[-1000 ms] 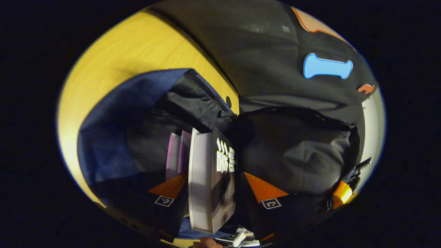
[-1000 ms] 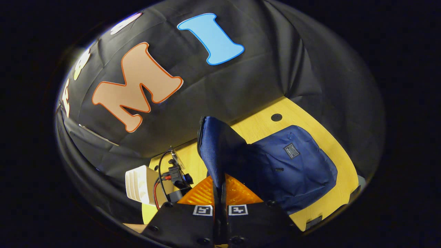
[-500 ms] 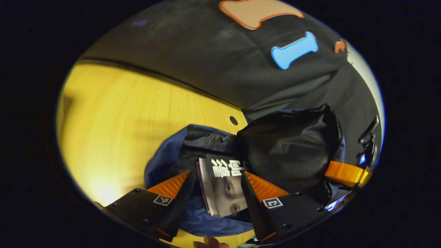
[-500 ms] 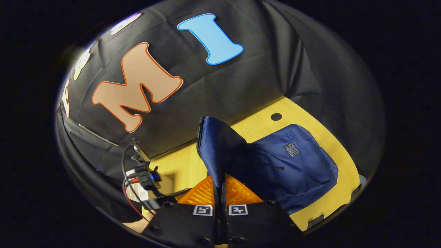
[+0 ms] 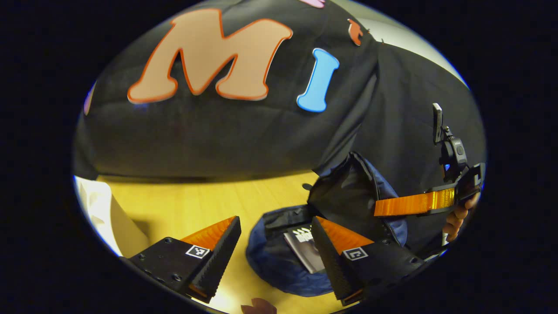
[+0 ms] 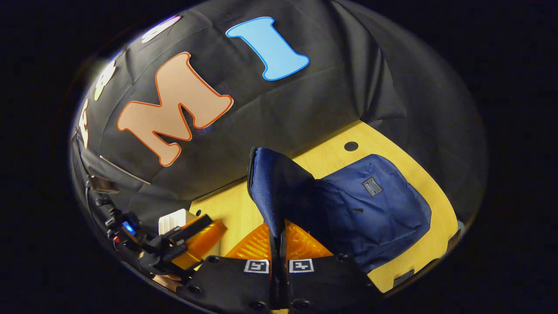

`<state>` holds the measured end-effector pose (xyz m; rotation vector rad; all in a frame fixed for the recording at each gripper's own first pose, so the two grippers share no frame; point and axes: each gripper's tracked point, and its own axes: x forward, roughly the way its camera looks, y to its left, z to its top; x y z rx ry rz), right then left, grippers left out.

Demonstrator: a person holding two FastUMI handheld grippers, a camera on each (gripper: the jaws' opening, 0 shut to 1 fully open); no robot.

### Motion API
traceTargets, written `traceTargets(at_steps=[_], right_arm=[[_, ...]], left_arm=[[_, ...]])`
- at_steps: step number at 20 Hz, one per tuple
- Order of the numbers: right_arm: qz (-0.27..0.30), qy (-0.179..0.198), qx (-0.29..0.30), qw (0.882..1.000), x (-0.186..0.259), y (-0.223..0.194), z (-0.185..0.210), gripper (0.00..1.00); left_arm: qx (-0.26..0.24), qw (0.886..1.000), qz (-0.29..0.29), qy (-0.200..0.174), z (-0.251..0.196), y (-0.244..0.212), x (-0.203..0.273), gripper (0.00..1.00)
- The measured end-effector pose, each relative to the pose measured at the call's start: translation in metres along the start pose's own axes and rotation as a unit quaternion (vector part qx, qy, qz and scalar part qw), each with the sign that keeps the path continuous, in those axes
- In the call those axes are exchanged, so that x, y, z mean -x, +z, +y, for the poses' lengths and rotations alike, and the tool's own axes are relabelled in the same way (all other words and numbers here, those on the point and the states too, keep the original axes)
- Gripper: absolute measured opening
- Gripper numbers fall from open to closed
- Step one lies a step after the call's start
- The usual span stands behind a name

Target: Open the schoolbag, grab two books from the bookshelf and put them into the schoolbag.

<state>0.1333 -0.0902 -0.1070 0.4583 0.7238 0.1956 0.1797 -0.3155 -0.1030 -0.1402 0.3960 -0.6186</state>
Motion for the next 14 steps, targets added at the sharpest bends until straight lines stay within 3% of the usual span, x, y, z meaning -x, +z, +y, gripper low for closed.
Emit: traceTargets(at_steps=[4,7,12,14], right_arm=[[0.002,0.000,0.007,1.000,0.000,-0.006,0.003,0.03],[0.002,-0.004,0.017,1.000,-0.003,-0.011,0.006,0.02],[0.002,-0.018,0.057,0.998,-0.012,-0.020,0.013,0.02],[0.006,-0.021,0.076,0.997,-0.017,-0.029,0.019,0.03]], left_arm=[[-0.044,0.997,-0.055,0.038,0.018,0.044,0.044,0.98],[-0.067,0.990,-0.112,0.060,0.027,0.082,0.081,0.95],[-0.075,0.975,-0.178,0.106,0.042,0.127,0.143,0.93],[-0.072,0.976,-0.175,0.109,0.040,0.129,0.158,0.94]])
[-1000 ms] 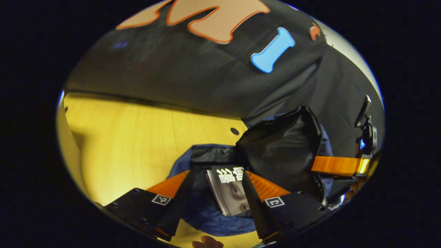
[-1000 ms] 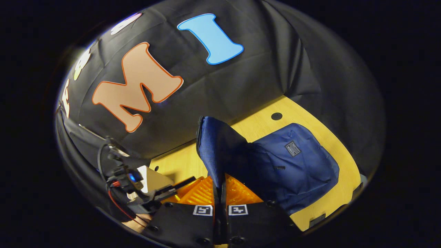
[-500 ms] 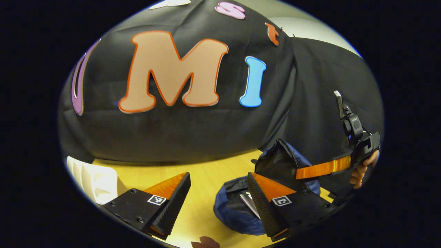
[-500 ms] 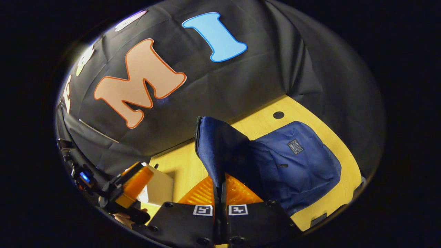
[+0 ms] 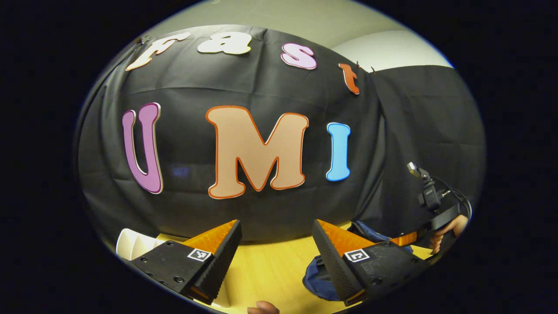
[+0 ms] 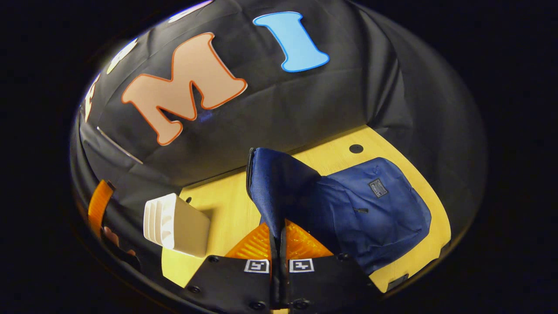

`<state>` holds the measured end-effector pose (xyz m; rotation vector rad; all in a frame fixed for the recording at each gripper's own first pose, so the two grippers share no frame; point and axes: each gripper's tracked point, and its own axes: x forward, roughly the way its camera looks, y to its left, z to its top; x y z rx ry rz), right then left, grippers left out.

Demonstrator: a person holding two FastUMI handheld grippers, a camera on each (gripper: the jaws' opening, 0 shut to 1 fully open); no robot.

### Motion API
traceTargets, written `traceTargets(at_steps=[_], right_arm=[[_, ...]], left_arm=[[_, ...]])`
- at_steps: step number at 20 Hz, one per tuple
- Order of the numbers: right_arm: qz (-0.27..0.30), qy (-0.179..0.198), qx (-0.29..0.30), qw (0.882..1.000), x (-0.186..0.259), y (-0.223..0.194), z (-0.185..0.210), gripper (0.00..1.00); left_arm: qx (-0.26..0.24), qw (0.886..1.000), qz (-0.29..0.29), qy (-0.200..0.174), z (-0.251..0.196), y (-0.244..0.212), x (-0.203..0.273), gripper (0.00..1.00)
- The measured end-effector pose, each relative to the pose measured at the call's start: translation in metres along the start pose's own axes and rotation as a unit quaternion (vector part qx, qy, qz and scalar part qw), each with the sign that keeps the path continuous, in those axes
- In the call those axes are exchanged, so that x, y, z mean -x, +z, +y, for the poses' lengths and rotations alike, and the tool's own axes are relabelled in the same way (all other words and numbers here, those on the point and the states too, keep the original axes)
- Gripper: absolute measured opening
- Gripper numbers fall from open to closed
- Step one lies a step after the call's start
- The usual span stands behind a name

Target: Open the schoolbag, grab two books from the bookshelf and put them into the schoolbag.

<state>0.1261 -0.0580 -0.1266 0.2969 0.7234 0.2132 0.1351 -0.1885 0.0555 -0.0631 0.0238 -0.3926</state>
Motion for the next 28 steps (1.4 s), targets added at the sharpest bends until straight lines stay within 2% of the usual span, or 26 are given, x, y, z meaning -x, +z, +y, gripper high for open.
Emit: traceTargets(at_steps=[6,8,9,11,12,15,16,19,20,25,27,28], right_arm=[[0.024,-0.014,0.064,0.998,-0.023,-0.031,0.013,0.03],[0.037,-0.020,0.083,0.996,-0.032,-0.046,0.018,0.03],[0.043,-0.023,0.096,0.994,-0.038,-0.052,0.021,0.03],[0.057,-0.030,0.117,0.991,-0.050,-0.068,0.022,0.03],[0.064,-0.035,0.126,0.989,-0.056,-0.077,0.022,0.02],[0.082,-0.056,0.153,0.983,-0.070,-0.099,0.020,0.03],[0.089,-0.063,0.165,0.980,-0.073,-0.106,0.019,0.03],[0.106,-0.081,0.192,0.972,-0.085,-0.123,0.016,0.02],[0.108,-0.086,0.198,0.970,-0.088,-0.127,0.014,0.03],[0.112,-0.106,0.224,0.962,-0.097,-0.137,0.008,0.04],[0.112,-0.108,0.235,0.960,-0.097,-0.137,0.007,0.05],[0.112,-0.110,0.238,0.959,-0.099,-0.138,0.004,0.10]], left_arm=[[0.000,1.000,-0.003,0.031,0.026,0.009,0.029,0.93],[0.004,0.999,-0.009,0.038,0.033,0.018,0.041,0.96],[0.003,0.999,-0.014,0.044,0.038,0.024,0.046,0.93],[-0.001,0.998,-0.026,0.052,0.046,0.035,0.053,0.96],[-0.001,0.998,-0.029,0.055,0.049,0.040,0.055,0.92],[0.003,0.997,-0.039,0.069,0.059,0.052,0.065,0.94],[0.004,0.996,-0.043,0.072,0.062,0.054,0.068,0.92],[-0.012,0.995,-0.052,0.087,0.075,0.062,0.075,0.92],[-0.014,0.994,-0.054,0.090,0.078,0.064,0.077,0.95],[0.000,0.993,-0.058,0.104,0.090,0.068,0.087,0.92],[-0.004,0.992,-0.060,0.110,0.095,0.071,0.090,0.92],[-0.007,0.992,-0.061,0.112,0.097,0.071,0.092,0.93]])
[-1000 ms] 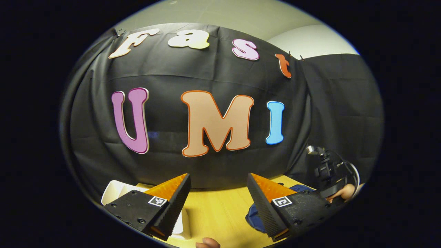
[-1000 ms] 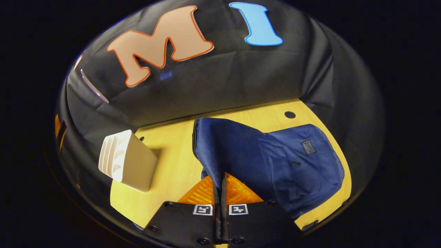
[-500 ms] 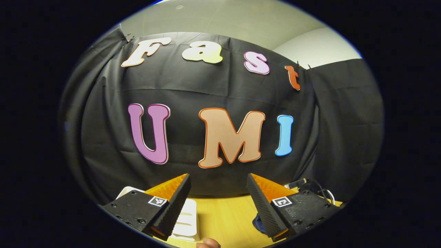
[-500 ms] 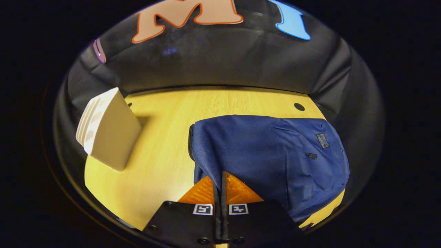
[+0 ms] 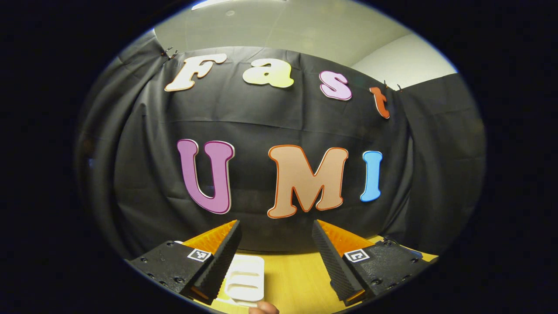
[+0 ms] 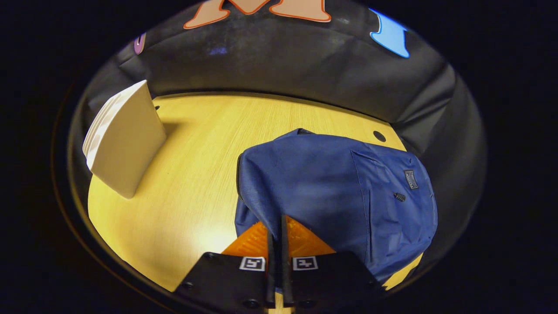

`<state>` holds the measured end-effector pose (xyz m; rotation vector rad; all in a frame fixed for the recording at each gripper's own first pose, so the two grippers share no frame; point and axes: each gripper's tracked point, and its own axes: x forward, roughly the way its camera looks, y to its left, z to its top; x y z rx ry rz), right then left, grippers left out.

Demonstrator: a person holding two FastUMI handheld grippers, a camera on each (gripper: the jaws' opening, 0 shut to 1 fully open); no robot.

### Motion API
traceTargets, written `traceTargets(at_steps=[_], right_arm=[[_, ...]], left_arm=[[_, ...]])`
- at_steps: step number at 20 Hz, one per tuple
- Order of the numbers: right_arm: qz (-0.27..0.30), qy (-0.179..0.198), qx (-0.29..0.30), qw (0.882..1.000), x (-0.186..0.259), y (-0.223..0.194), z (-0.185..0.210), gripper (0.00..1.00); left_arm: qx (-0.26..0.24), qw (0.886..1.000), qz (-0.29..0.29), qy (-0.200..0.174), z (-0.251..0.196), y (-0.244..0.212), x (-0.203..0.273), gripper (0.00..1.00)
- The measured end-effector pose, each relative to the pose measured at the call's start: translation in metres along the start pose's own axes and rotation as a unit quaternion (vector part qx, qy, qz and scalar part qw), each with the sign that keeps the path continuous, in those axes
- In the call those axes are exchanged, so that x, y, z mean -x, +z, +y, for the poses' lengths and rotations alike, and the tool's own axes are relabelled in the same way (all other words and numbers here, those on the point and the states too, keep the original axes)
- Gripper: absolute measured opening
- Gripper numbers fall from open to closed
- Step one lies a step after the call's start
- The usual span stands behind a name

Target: Open the schoolbag, grab two books from the bookshelf and put them into the schoolbag.

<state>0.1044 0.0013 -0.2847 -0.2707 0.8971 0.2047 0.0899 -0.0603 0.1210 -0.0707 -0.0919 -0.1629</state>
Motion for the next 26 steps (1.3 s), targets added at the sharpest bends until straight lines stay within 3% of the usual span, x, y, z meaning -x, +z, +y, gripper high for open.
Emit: traceTargets(at_steps=[2,10,13,15,16,17,21,26], right_arm=[[0.000,0.016,-0.004,1.000,-0.001,0.000,0.008,0.12],[-0.015,0.027,0.001,1.000,0.001,0.004,0.024,0.84],[-0.037,0.044,-0.026,0.998,0.009,0.016,0.030,0.84],[-0.059,0.052,-0.048,0.996,0.018,0.030,0.029,0.77],[-0.075,0.054,-0.056,0.994,0.025,0.040,0.027,0.84],[-0.093,0.059,-0.062,0.992,0.034,0.049,0.027,0.84],[-0.194,0.078,-0.086,0.974,0.092,0.107,0.022,0.84],[-0.286,0.061,-0.095,0.951,0.171,0.155,-0.007,0.82]], left_arm=[[-0.001,1.000,-0.002,0.004,0.004,0.002,0.001,0.92],[-0.003,1.000,-0.008,0.025,0.020,0.008,0.003,0.93],[-0.002,0.999,-0.009,0.032,0.025,0.008,0.004,0.92],[-0.003,0.999,-0.007,0.034,0.026,0.007,0.003,0.93],[-0.002,0.999,-0.005,0.034,0.026,0.004,0.002,0.93],[0.000,0.999,-0.004,0.035,0.027,0.002,0.002,0.93],[0.004,0.999,0.009,0.037,0.026,-0.012,-0.003,0.92],[0.003,0.999,0.016,0.035,0.021,-0.021,-0.008,0.95]])
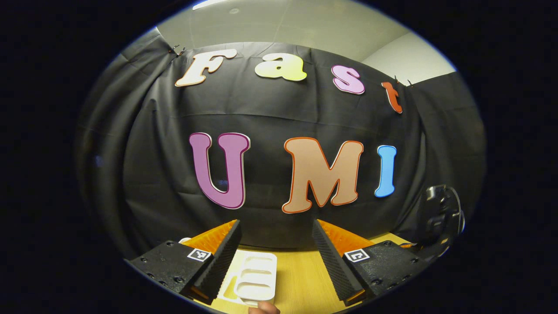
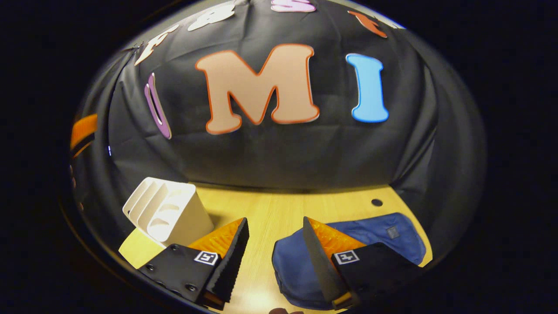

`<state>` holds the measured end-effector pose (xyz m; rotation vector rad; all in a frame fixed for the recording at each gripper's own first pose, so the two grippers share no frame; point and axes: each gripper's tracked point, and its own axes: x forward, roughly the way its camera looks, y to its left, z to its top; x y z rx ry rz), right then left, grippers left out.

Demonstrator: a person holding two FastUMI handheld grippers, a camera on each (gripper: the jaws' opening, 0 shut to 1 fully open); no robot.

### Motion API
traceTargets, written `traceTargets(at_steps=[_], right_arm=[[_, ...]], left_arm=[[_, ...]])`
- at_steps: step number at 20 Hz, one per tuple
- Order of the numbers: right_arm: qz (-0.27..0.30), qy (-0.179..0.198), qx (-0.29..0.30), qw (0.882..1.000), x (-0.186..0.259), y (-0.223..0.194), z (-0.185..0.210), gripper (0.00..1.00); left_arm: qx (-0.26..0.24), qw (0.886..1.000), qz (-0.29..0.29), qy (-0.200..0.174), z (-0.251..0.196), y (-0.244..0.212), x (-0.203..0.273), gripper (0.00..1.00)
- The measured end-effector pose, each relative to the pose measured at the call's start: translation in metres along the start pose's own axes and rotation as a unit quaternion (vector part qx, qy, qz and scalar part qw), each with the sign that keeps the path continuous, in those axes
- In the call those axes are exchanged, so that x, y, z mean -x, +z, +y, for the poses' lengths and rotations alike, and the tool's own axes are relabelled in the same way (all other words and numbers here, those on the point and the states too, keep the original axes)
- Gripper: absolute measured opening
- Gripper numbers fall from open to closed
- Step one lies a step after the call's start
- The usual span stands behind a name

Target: Open the schoolbag, grab two books from the bookshelf and put them into the schoolbag.

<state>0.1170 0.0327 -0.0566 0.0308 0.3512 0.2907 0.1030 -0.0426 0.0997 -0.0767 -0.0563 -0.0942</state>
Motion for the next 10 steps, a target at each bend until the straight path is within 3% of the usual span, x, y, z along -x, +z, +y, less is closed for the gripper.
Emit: traceTargets(at_steps=[4,10], right_arm=[[-0.070,-0.010,-0.006,0.997,0.028,0.049,-0.007,0.82],[-0.152,-0.004,0.034,0.988,0.079,0.098,0.004,0.77]], left_arm=[[-0.006,1.000,0.005,-0.005,-0.006,-0.008,-0.004,0.92],[-0.005,1.000,0.025,-0.011,-0.016,-0.029,-0.001,0.94]])
